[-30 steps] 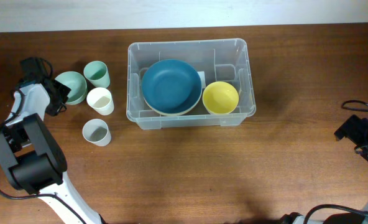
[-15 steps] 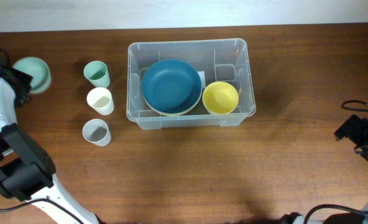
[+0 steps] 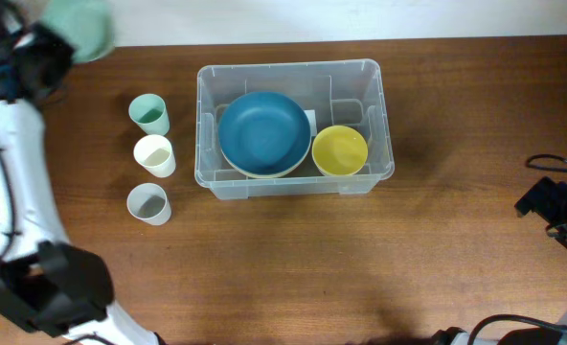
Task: Pack container
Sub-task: 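Carry the pale green bowl over the bin's right side, then lower the pale green bowl into the yellow bowl and release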
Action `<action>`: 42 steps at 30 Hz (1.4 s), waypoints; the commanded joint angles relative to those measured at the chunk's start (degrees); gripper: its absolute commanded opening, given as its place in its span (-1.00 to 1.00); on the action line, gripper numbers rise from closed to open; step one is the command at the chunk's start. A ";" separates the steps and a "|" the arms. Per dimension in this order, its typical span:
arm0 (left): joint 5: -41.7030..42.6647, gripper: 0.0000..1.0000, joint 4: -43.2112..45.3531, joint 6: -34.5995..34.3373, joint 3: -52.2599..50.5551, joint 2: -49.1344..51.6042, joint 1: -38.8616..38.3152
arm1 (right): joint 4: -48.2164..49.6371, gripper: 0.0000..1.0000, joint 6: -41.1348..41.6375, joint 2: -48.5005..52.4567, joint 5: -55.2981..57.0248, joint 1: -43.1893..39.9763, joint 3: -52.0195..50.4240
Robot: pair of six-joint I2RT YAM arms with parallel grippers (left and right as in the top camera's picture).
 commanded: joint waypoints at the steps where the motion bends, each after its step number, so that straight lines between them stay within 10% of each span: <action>1: 4.02 -0.98 -0.61 6.29 1.09 -2.89 -9.40 | -0.02 0.97 -0.15 0.15 -0.13 -0.35 -0.22; 16: -10.86 -0.98 -7.69 10.71 1.03 4.83 -43.19 | -0.02 0.98 -0.13 0.15 -0.13 -0.35 -0.22; 42: -9.99 -0.98 -8.07 10.69 0.98 21.11 -46.93 | -0.02 0.97 -0.15 0.15 -0.13 -0.35 -0.22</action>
